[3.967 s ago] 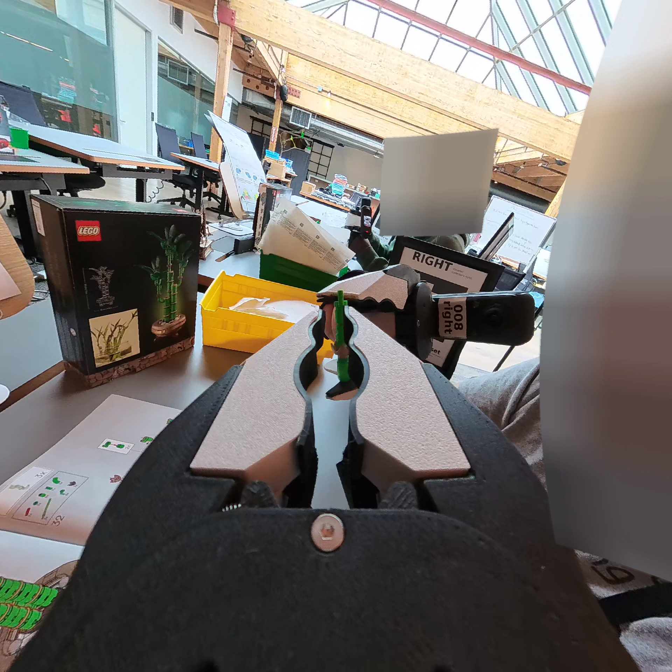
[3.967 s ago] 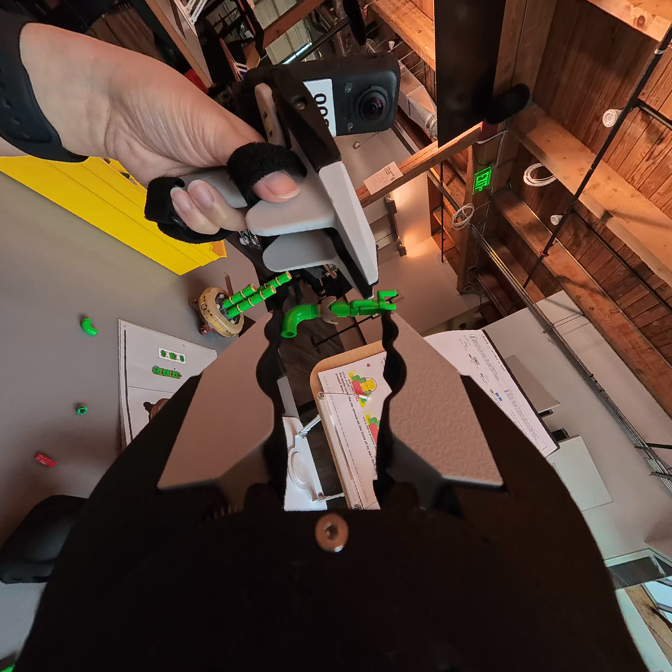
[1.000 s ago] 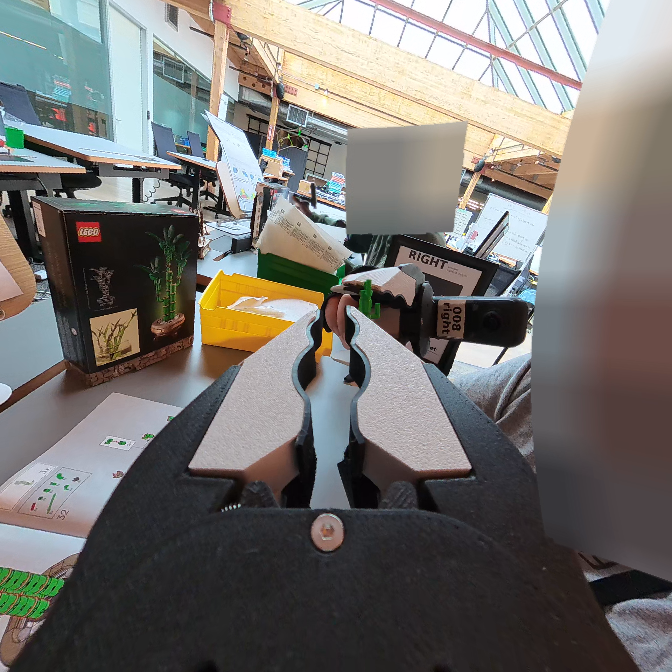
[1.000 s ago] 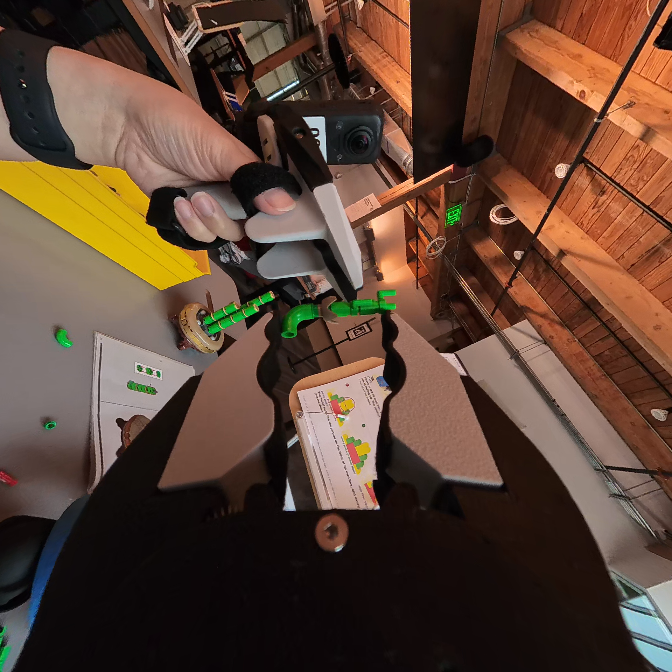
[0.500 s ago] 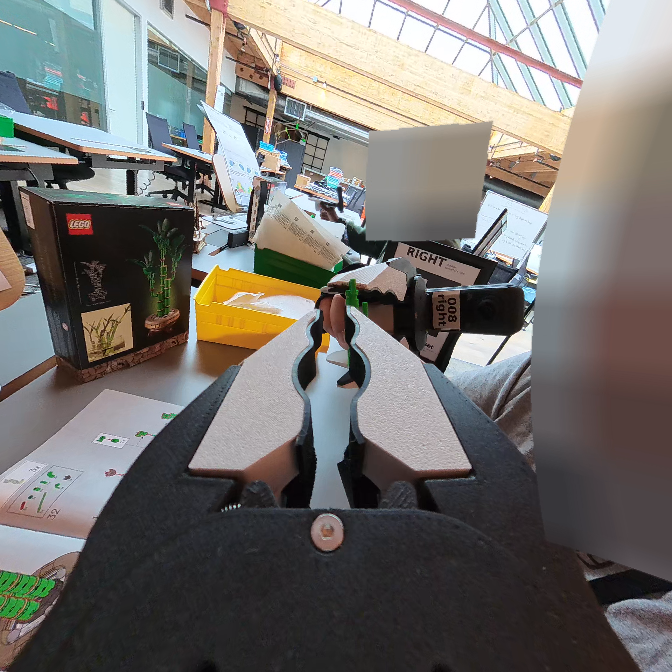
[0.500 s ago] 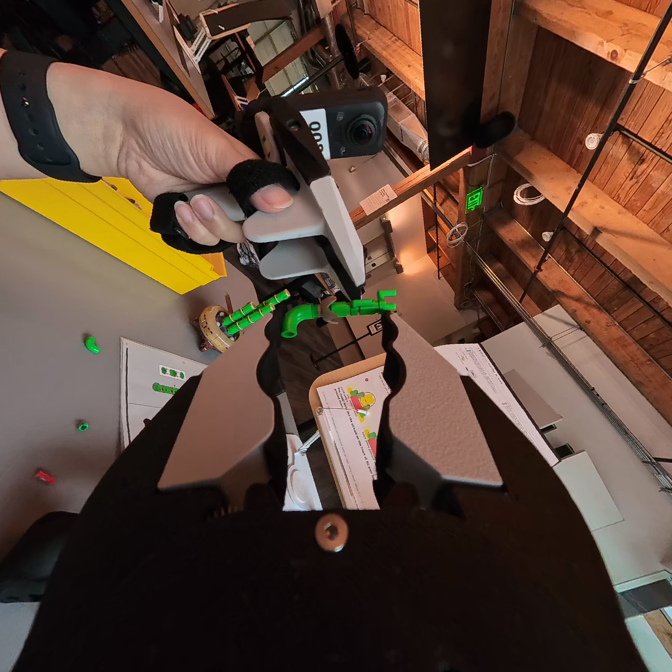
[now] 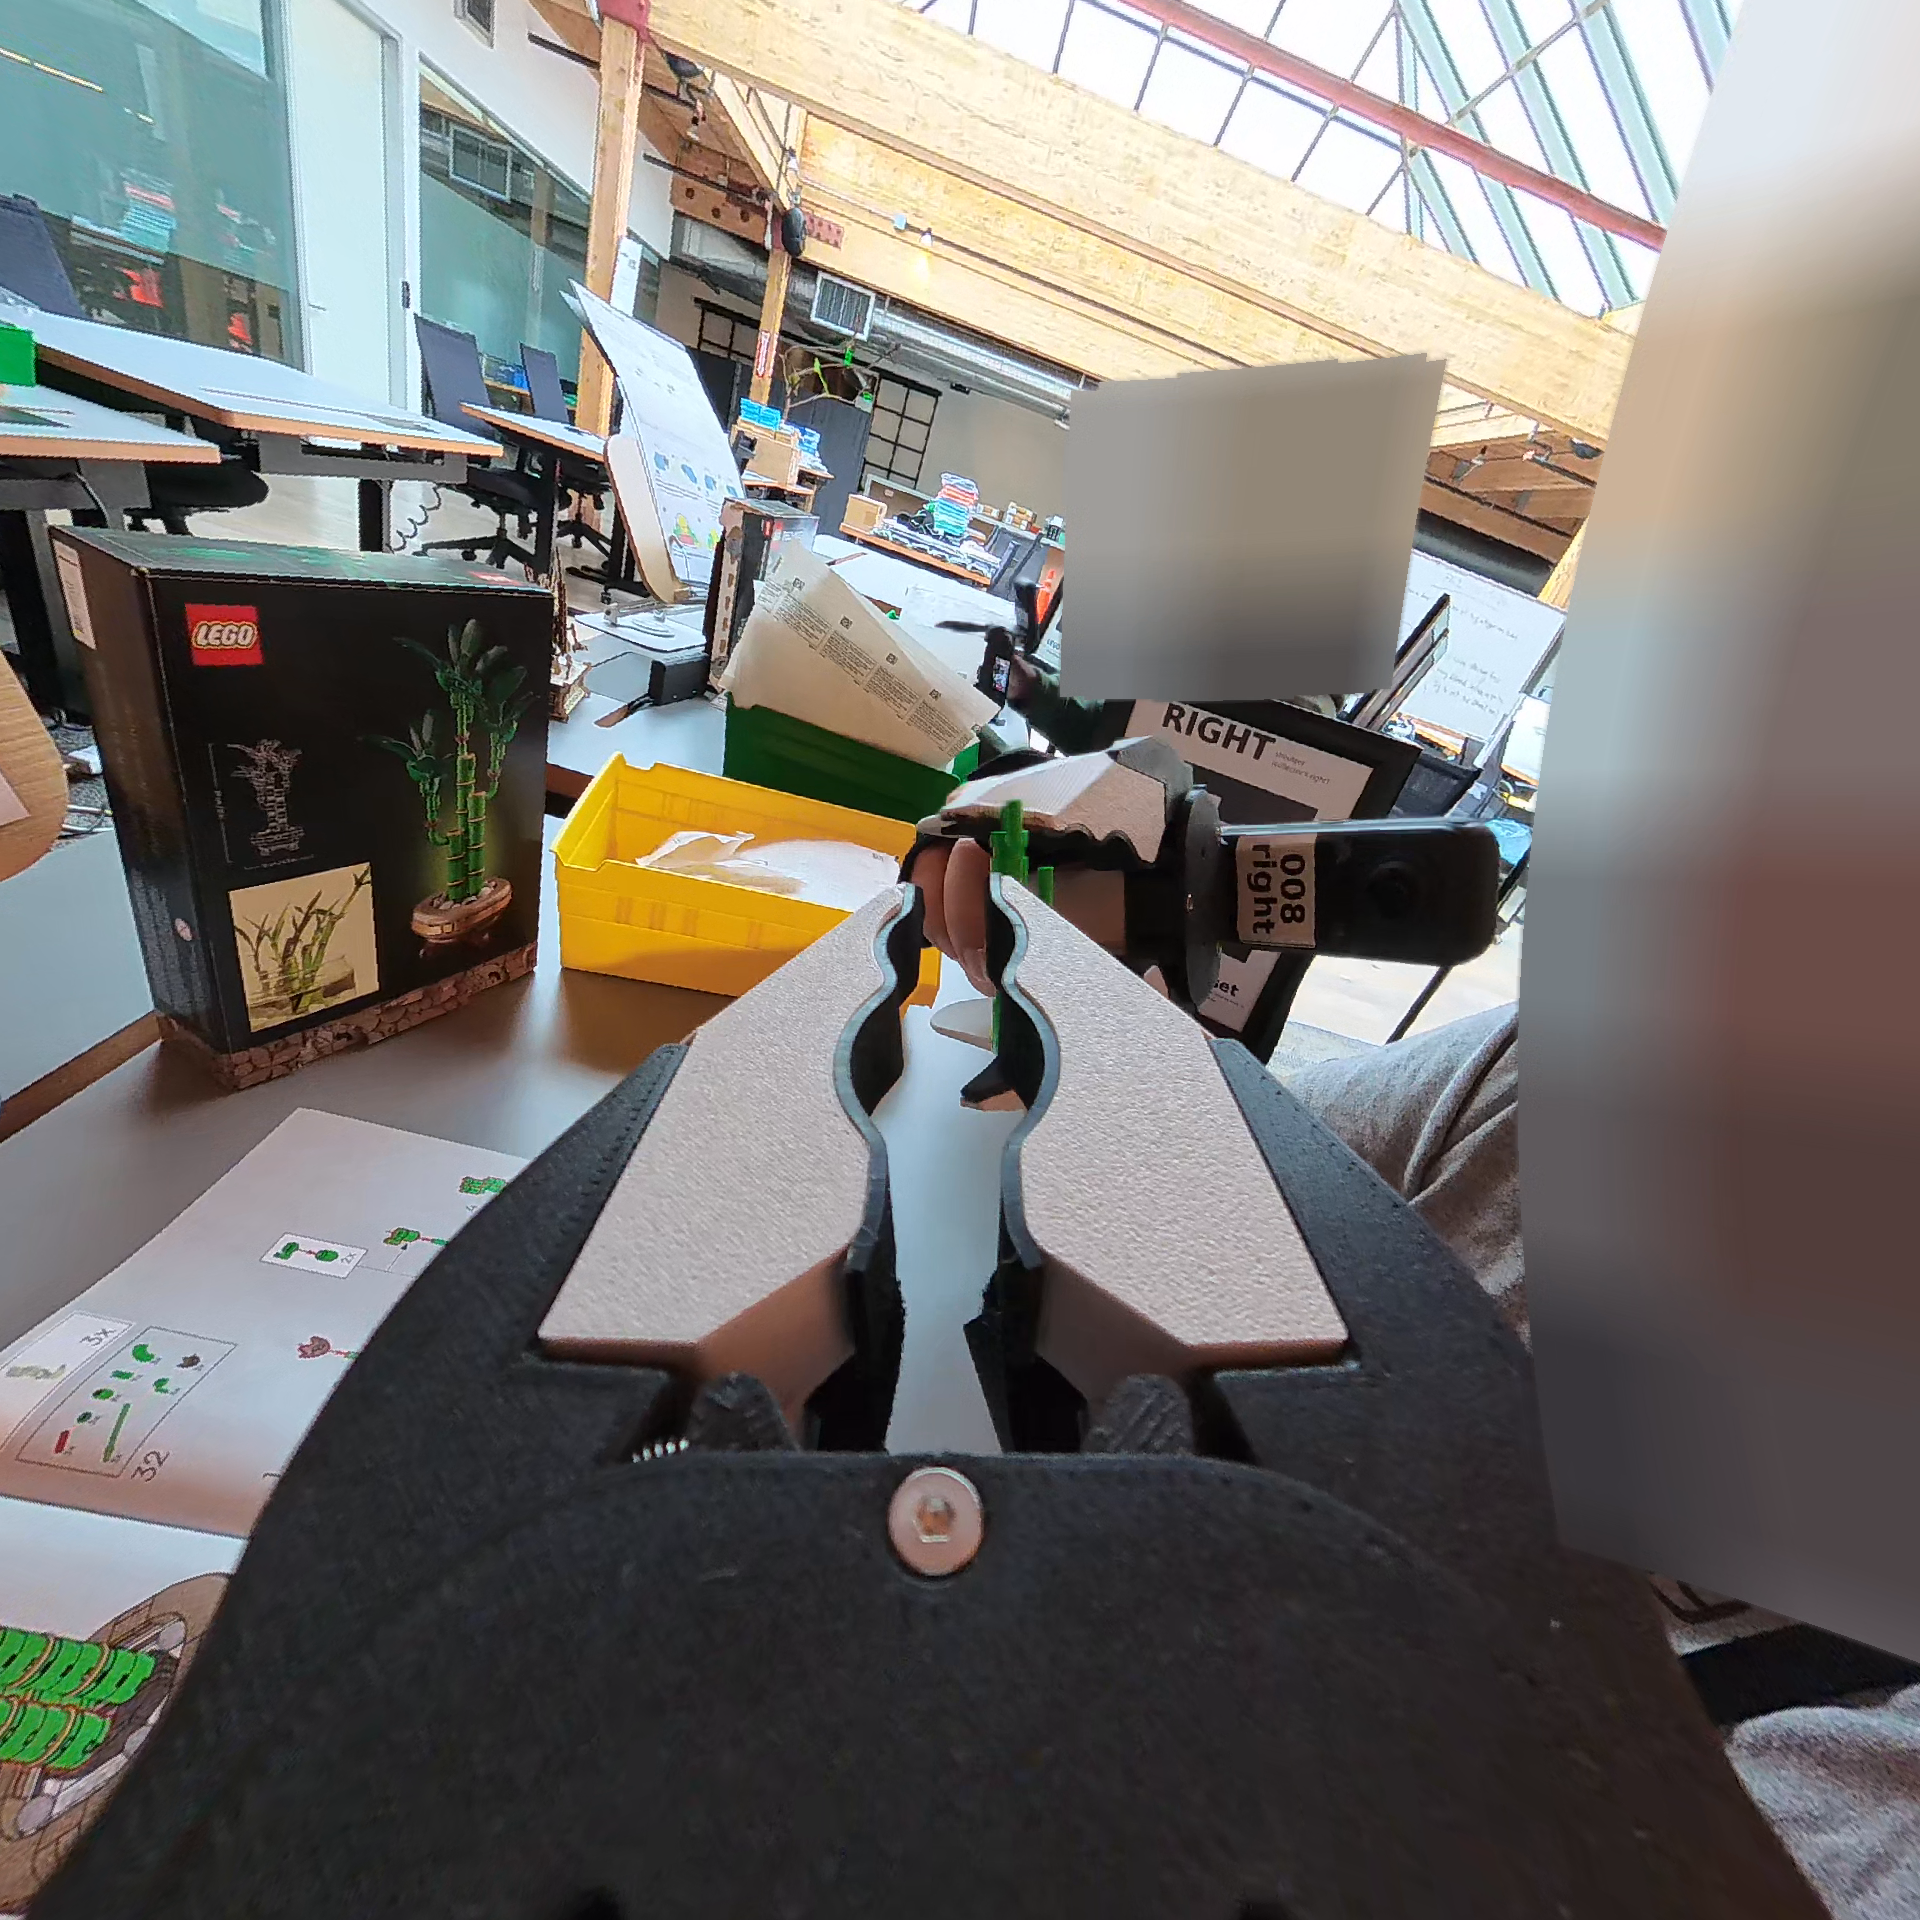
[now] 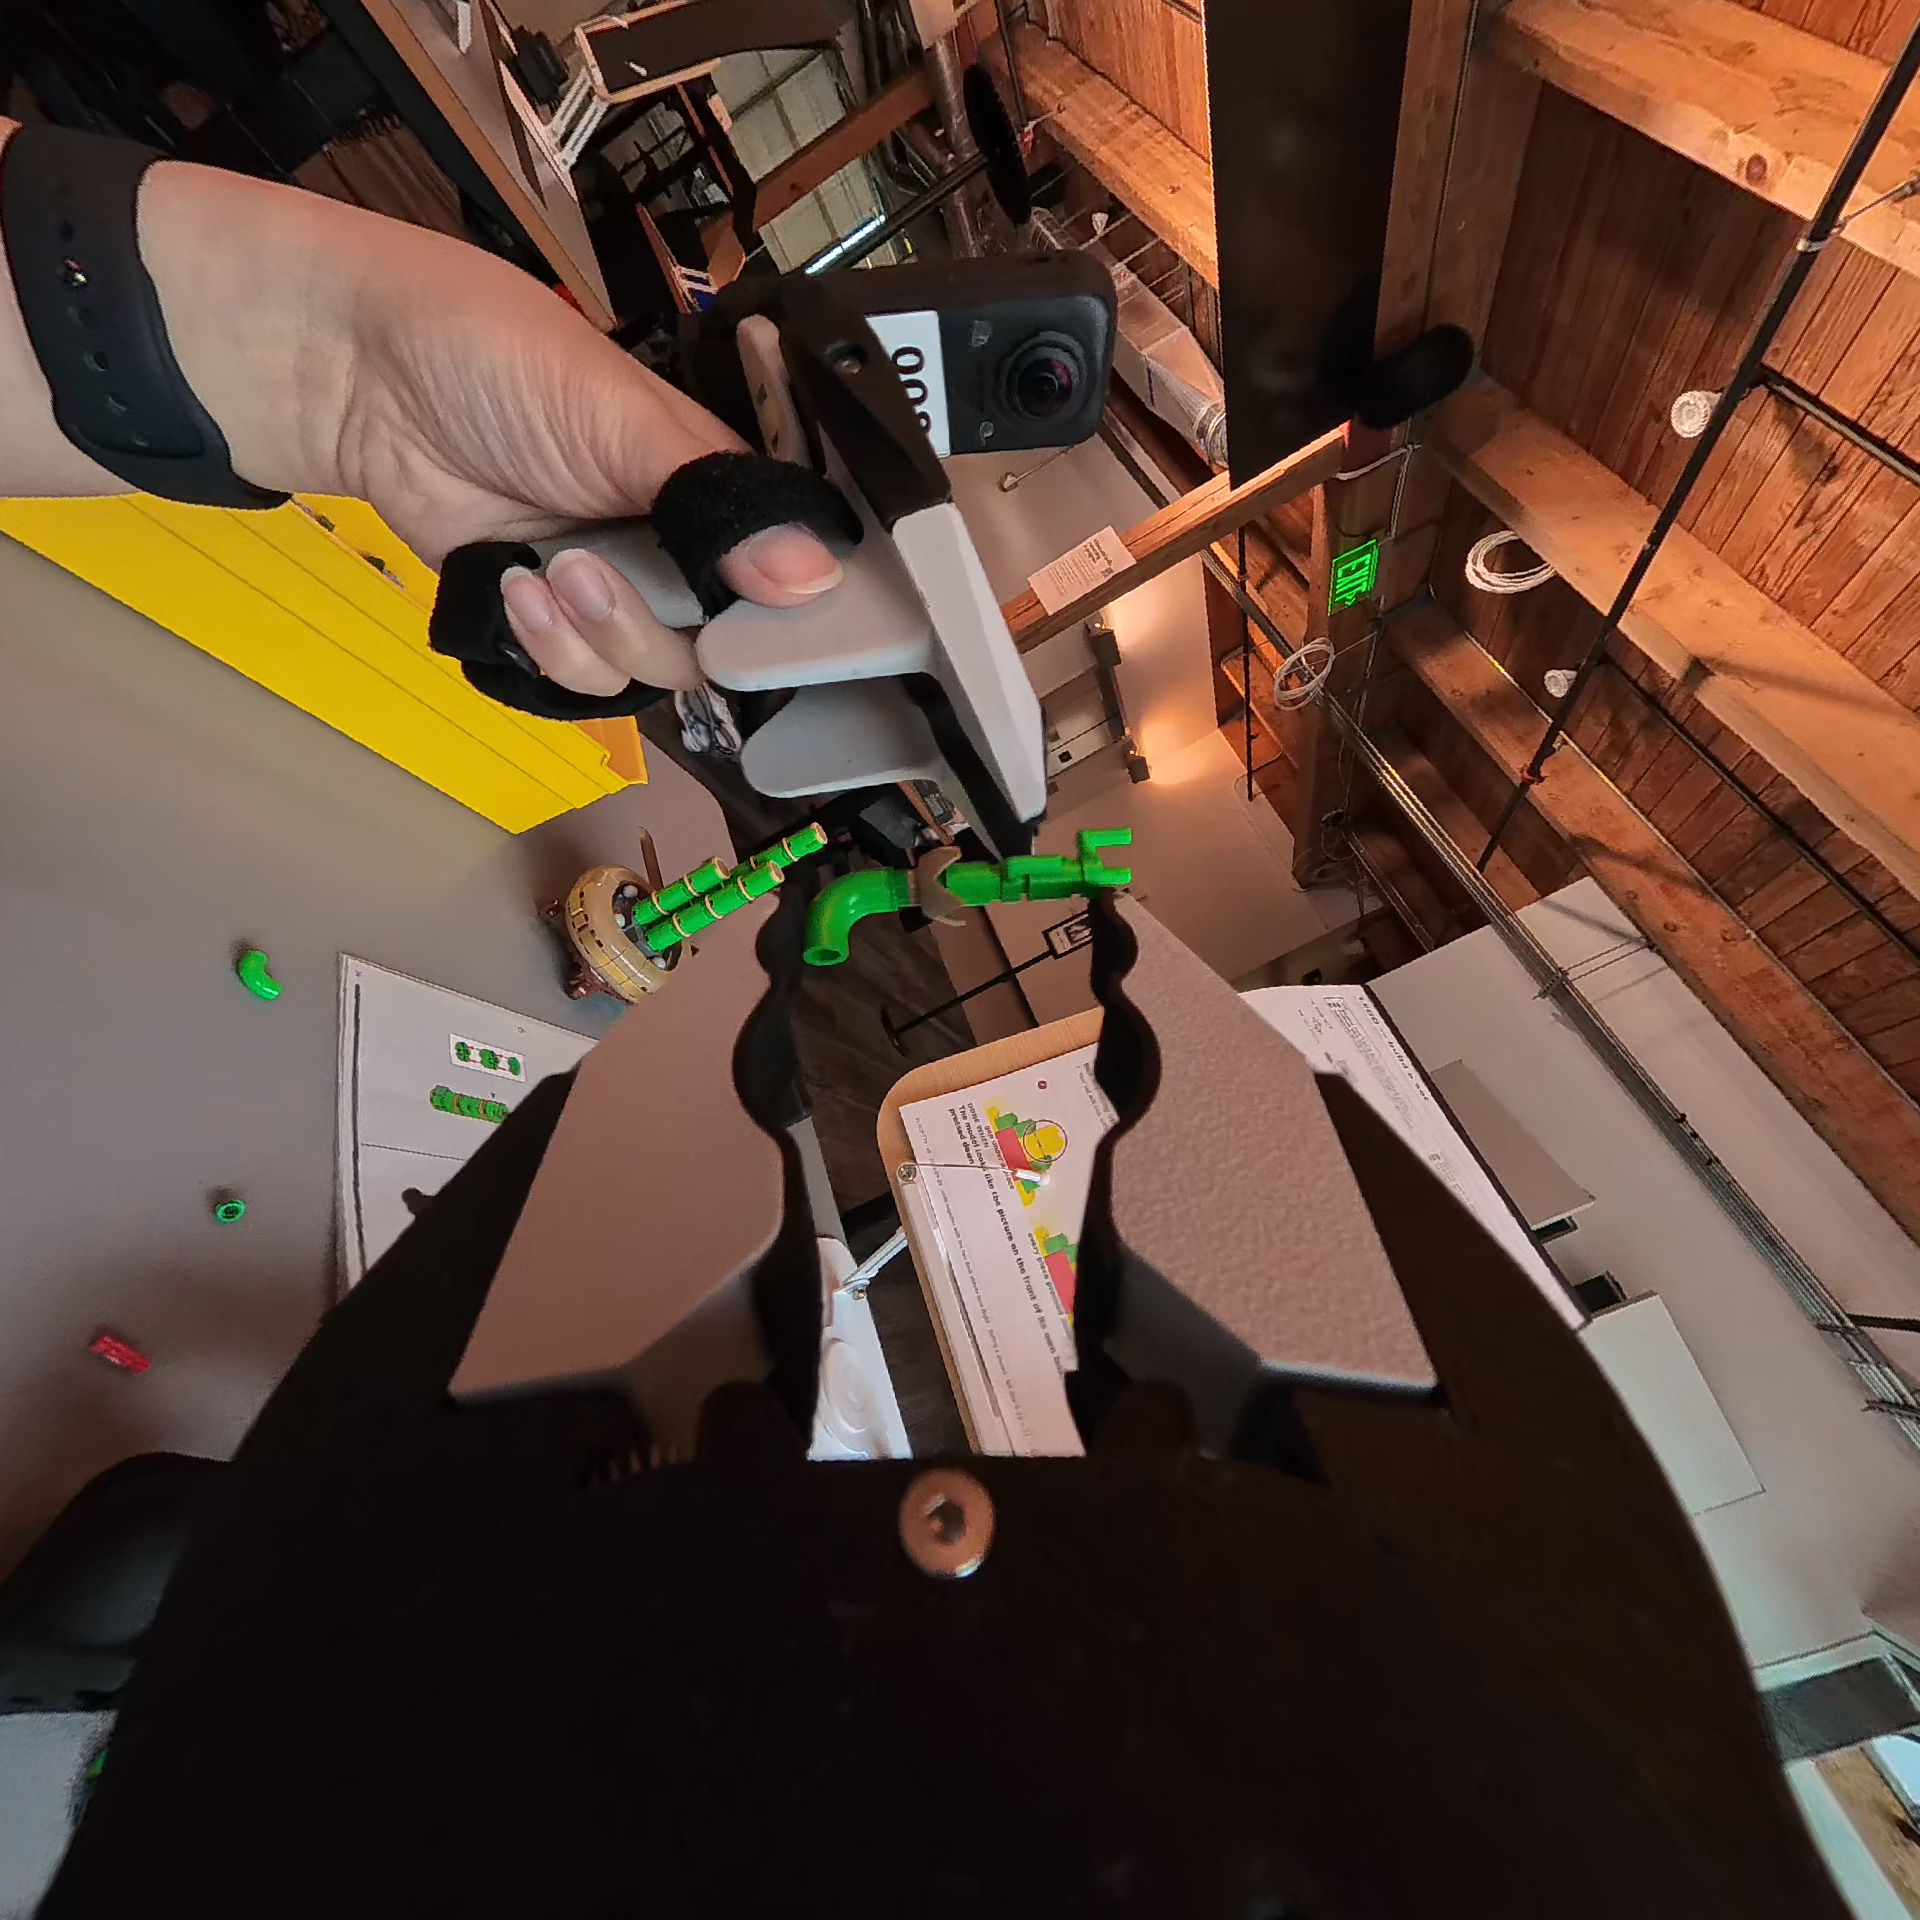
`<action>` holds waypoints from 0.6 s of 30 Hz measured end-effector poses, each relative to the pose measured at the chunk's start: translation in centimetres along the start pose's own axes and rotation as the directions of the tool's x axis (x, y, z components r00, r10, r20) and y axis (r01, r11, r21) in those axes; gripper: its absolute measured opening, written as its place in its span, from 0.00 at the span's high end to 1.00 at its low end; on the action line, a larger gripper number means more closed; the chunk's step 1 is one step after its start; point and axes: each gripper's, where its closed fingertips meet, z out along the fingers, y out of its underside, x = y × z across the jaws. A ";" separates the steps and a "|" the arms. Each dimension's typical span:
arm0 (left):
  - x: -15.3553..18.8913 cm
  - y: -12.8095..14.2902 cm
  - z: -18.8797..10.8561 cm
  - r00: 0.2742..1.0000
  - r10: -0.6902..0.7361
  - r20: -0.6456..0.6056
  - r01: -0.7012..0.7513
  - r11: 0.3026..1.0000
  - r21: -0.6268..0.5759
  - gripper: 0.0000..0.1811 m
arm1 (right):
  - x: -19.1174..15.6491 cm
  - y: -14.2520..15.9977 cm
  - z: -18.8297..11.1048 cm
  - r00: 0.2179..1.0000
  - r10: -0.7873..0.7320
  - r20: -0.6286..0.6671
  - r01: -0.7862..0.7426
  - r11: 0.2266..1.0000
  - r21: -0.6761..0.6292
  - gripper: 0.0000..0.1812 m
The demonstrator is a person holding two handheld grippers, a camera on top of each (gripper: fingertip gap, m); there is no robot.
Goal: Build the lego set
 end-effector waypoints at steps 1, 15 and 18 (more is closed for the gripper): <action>0.0 0.0 0.0 1.000 0.000 0.000 0.000 1.000 0.000 0.95 | 0.0 0.0 0.0 1.000 -0.013 -0.004 0.013 1.000 0.002 0.71; 0.0 -0.3 -0.3 1.000 0.003 0.003 -0.003 1.000 0.009 0.95 | -0.2 -1.5 -0.5 0.985 -0.162 -0.064 0.164 0.986 0.036 0.71; 0.0 -0.3 -0.4 1.000 0.003 0.003 -0.003 1.000 0.009 0.95 | -0.1 -1.4 -0.5 0.986 -0.152 -0.063 0.154 0.987 0.037 0.71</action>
